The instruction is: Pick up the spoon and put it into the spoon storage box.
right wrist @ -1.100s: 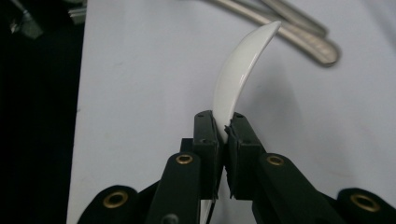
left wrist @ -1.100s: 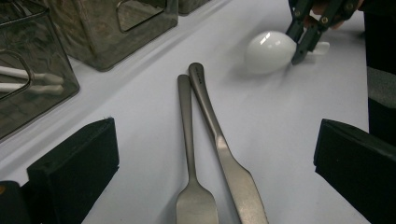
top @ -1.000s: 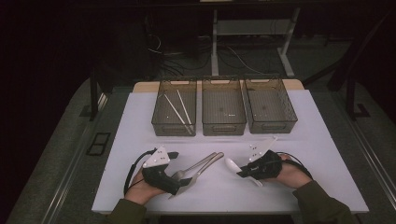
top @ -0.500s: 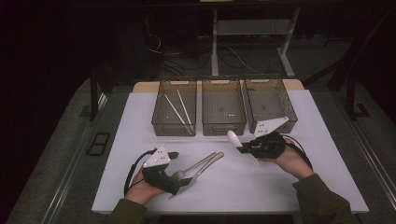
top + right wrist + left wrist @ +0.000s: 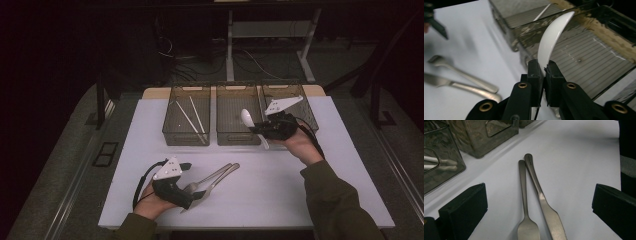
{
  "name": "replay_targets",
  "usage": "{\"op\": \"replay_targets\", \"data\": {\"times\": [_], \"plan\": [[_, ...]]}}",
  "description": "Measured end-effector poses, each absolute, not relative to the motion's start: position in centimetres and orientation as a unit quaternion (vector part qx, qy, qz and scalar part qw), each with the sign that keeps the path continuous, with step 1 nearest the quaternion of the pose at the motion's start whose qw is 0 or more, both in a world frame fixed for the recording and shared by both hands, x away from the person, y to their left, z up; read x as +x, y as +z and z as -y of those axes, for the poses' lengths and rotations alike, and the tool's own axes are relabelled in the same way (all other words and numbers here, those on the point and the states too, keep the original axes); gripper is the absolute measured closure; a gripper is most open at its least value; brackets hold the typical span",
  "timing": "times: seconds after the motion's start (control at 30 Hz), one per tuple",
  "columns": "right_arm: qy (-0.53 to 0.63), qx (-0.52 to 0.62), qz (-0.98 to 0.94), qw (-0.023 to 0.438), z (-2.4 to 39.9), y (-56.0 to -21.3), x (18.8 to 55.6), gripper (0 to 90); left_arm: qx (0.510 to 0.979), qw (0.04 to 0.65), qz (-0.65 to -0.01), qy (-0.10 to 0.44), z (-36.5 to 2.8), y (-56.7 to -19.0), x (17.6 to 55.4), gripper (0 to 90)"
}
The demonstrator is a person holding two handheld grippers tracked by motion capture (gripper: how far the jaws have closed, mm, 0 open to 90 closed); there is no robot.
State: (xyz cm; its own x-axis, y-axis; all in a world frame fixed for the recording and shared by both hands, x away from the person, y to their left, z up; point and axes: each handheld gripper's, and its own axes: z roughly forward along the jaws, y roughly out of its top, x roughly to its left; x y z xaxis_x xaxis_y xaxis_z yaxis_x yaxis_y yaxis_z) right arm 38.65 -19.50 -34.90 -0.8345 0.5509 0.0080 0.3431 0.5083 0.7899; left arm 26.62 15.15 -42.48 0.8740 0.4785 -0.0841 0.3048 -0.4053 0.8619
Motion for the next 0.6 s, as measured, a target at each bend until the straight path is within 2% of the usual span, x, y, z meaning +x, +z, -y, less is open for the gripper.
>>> {"op": "replay_targets", "data": {"times": [0.27,0.6], "plan": [[0.408,0.308,-0.846,0.15,18.8,-35.0,42.4,83.4,0.833,0.494,-0.234,0.087,-15.2,-42.5,26.6,0.0],[0.362,0.358,-0.844,0.168,17.4,-36.9,46.3,83.2,0.833,0.496,-0.229,0.086,-15.3,-42.4,26.7,0.0]]}}
